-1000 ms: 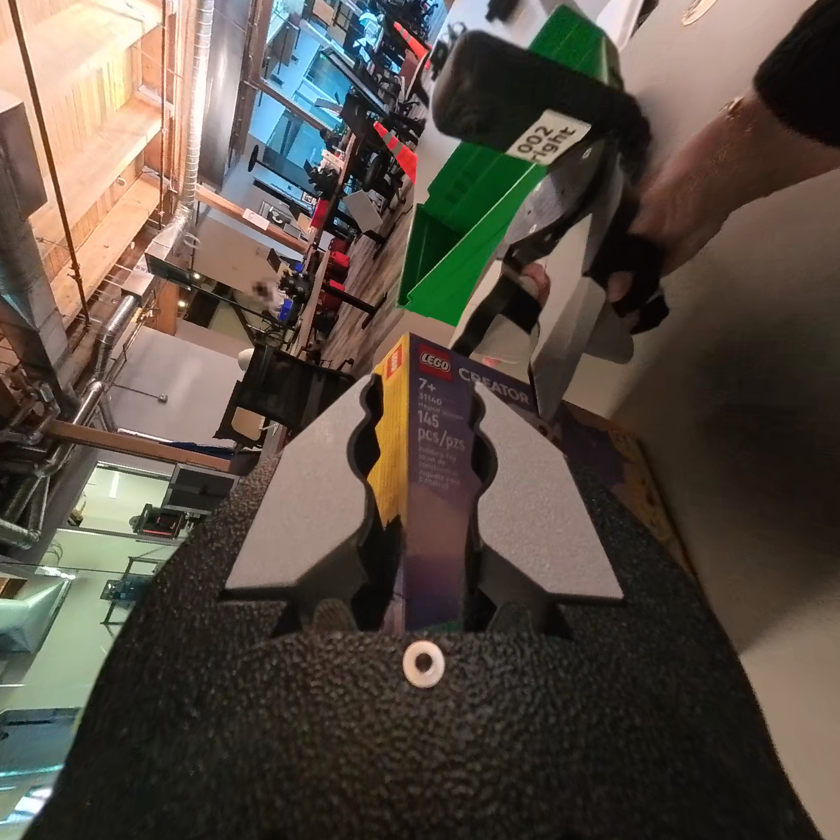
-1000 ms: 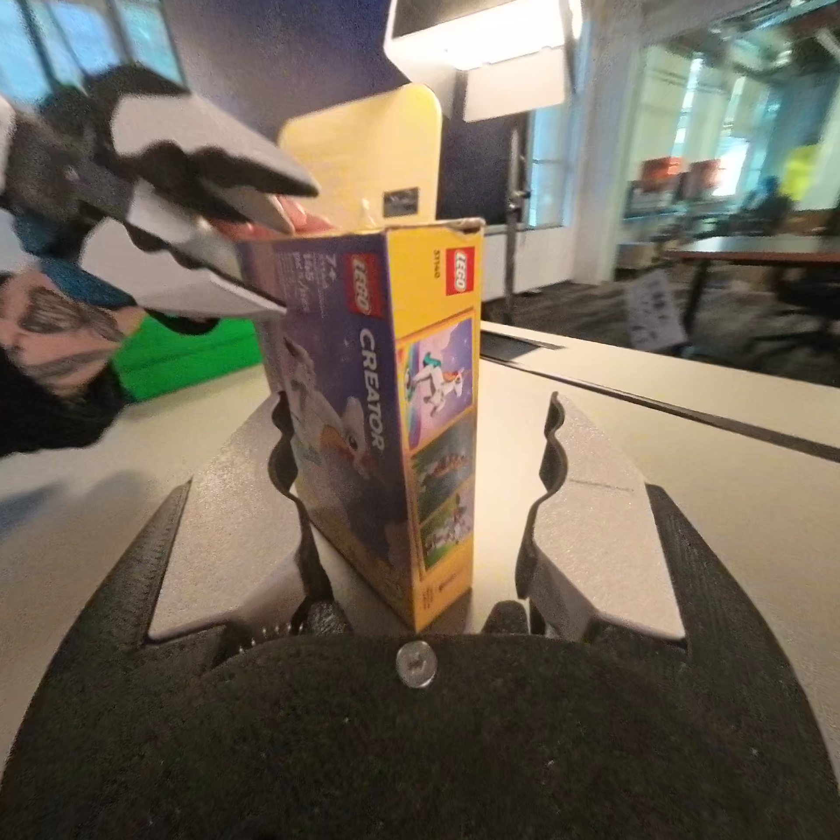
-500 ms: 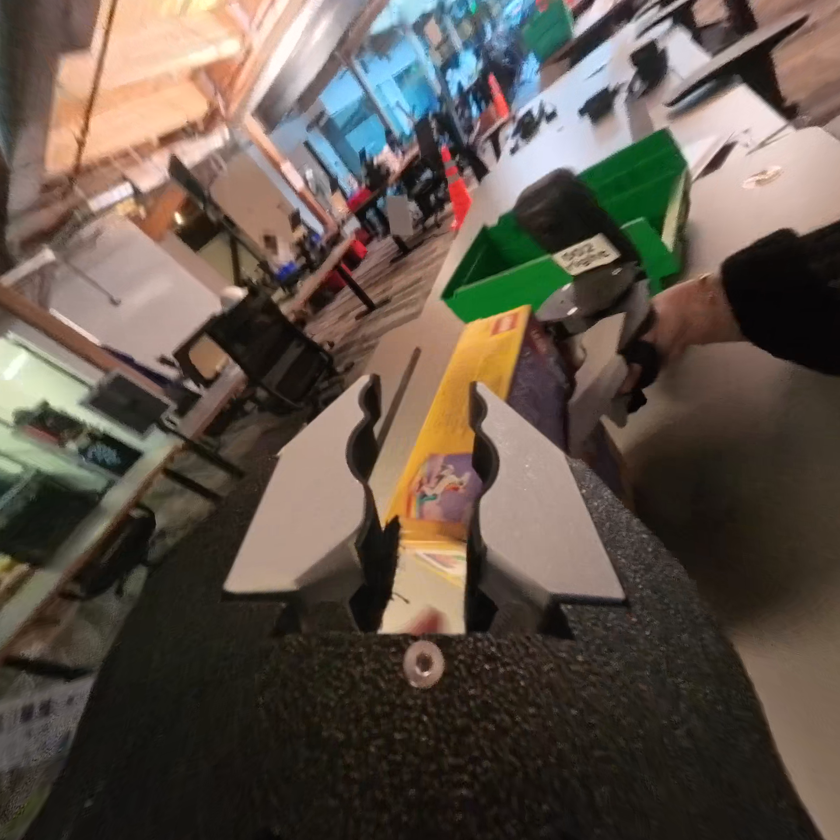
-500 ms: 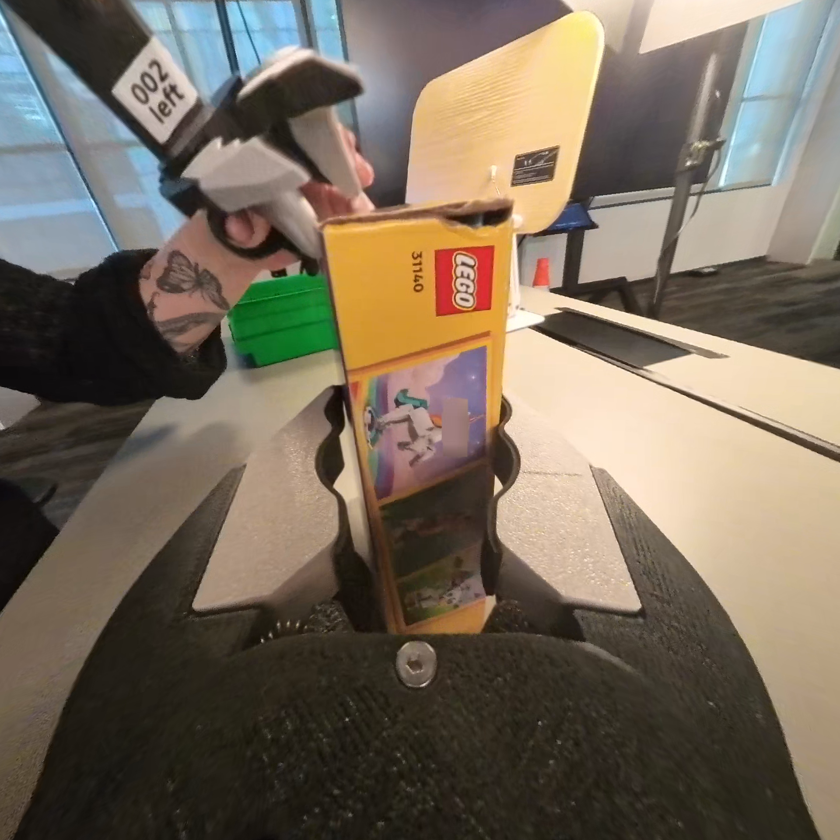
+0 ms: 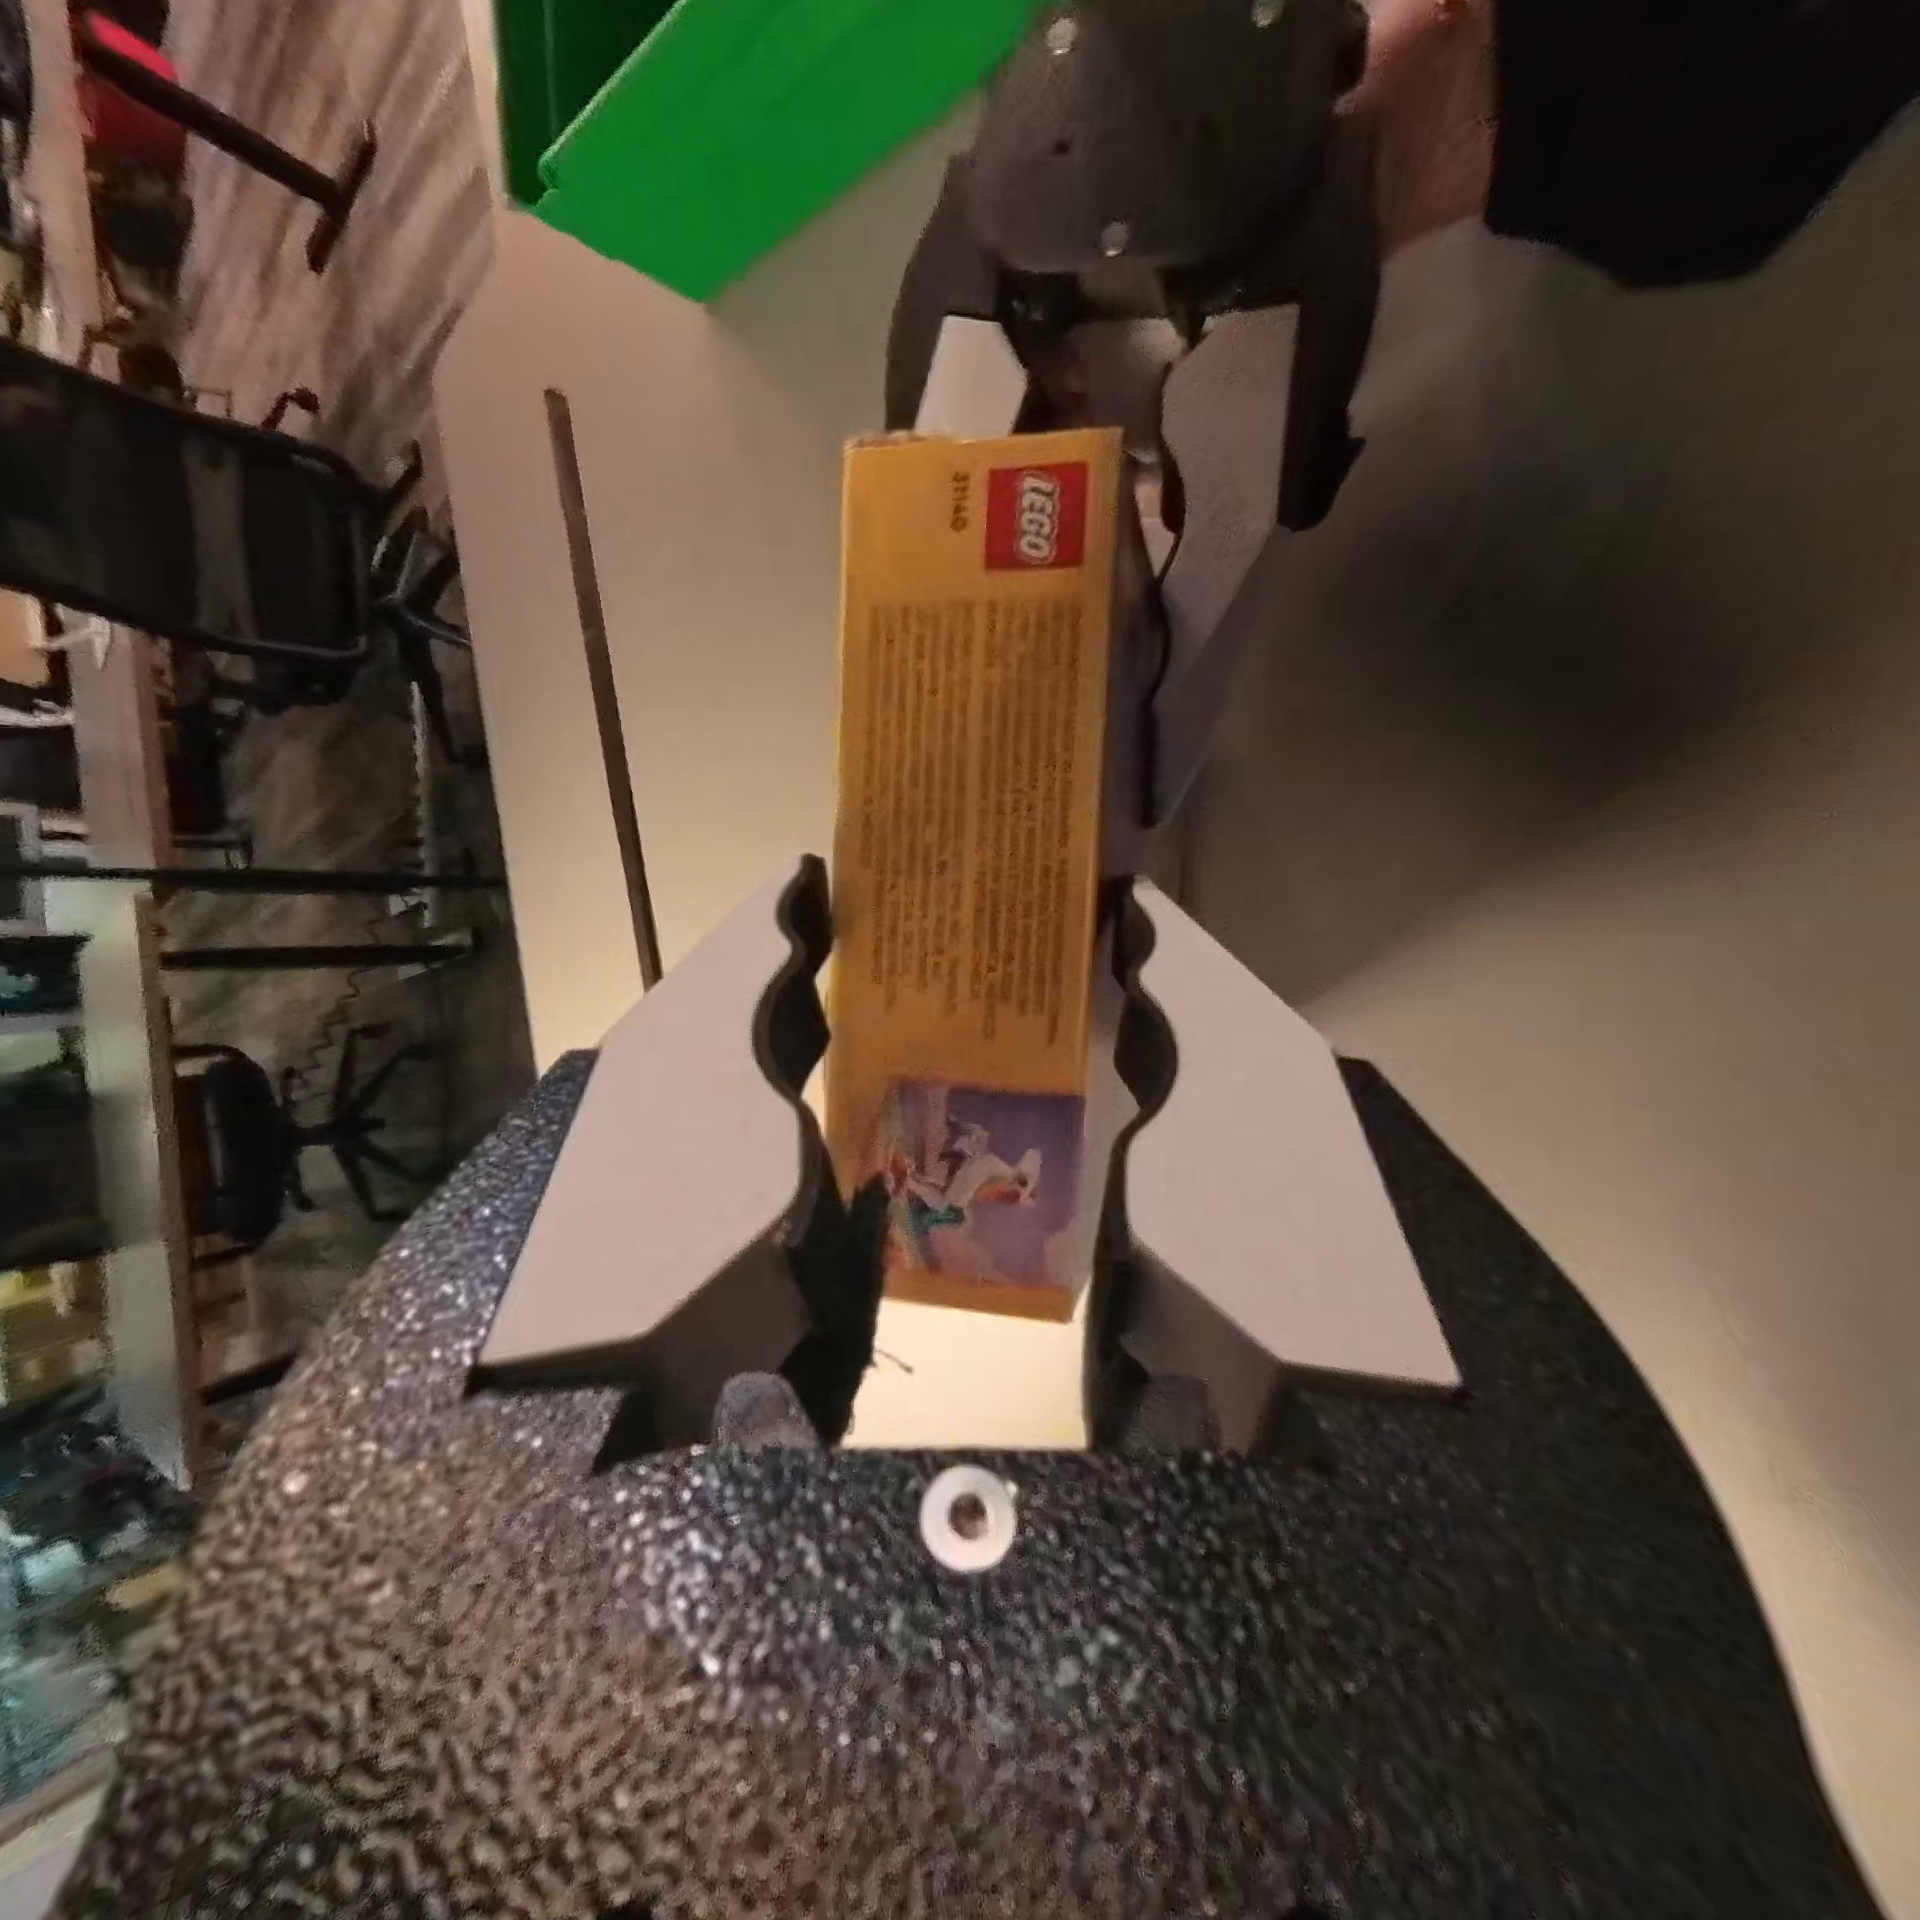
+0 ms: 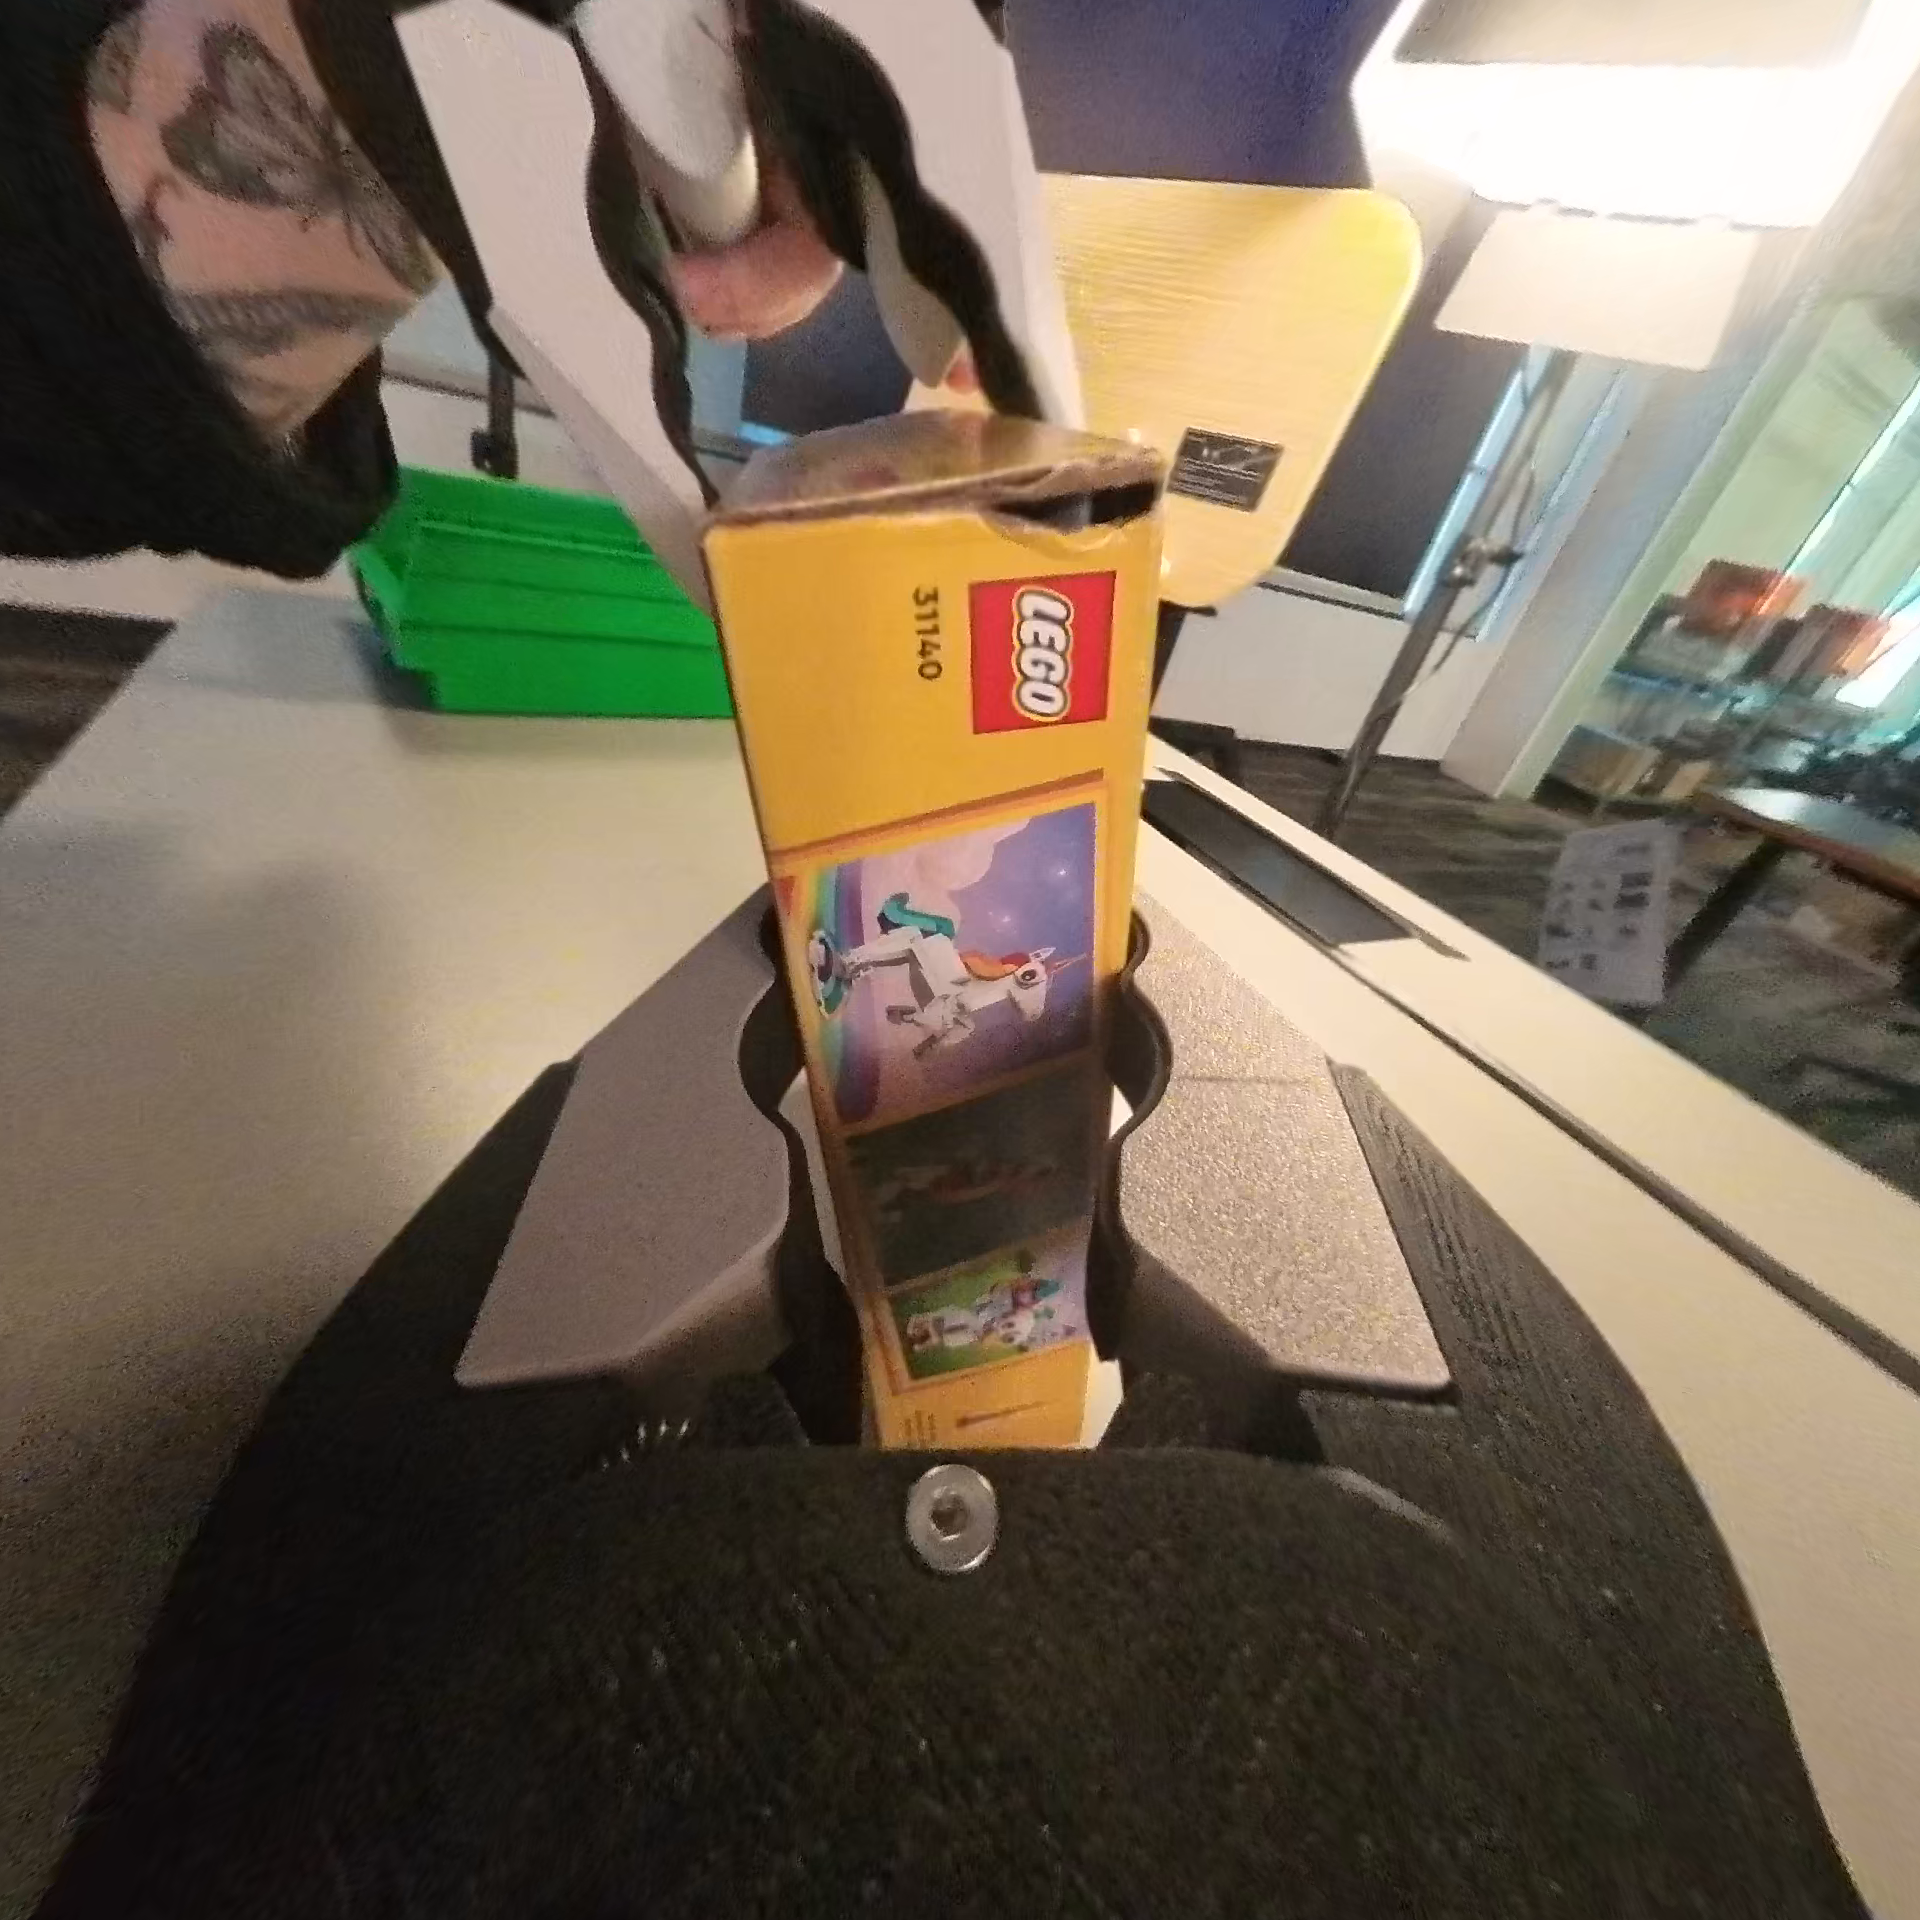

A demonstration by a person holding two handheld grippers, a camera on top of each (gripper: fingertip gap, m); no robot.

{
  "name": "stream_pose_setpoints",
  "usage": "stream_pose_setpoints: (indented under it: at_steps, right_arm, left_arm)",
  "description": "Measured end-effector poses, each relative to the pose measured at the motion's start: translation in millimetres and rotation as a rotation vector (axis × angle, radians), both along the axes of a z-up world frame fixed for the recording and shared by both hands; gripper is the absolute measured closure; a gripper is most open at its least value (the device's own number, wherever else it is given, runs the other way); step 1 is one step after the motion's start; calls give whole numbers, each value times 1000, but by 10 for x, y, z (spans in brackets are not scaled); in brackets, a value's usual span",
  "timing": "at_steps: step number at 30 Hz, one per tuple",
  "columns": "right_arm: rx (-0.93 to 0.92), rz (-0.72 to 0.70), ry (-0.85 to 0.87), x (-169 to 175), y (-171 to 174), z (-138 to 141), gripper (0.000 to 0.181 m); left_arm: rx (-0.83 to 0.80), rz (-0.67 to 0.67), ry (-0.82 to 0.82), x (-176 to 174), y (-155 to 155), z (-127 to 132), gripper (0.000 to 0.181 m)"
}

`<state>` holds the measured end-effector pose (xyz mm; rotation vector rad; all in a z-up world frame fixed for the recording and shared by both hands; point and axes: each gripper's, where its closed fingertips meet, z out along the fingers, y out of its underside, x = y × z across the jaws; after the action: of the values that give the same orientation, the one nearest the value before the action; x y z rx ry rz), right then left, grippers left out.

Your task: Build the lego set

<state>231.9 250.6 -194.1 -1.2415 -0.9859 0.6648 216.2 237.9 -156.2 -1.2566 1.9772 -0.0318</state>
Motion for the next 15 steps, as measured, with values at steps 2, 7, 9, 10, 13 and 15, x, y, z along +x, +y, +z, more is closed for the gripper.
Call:
stream_pose_setpoints:
  at_steps: [2,7,9,10,13,15]
  right_arm:
    - [65,-1,-26,-46,-28,-6,123]
    - [149,-10,-199,-276,43,-234,85]
    - [217,6,-223,-378,-9,-263,112]
    - [233,-5,-239,-409,-9,-278,114]
    - [271,-51,-284,-460,-9,-303,116]
    - [307,-84,-321,-481,-12,-337,117]
  left_arm:
    - [38,-21,4,-45,-53,-28,131]
    - [72,-124,-85,-145,-253,-106,133]
    - [107,-120,-94,-231,-258,-134,132]
    - [129,-122,-105,-270,-270,-144,134]
    - [222,-84,-123,-364,-302,-162,131]
    - [285,-67,-110,-415,-333,-203,130]
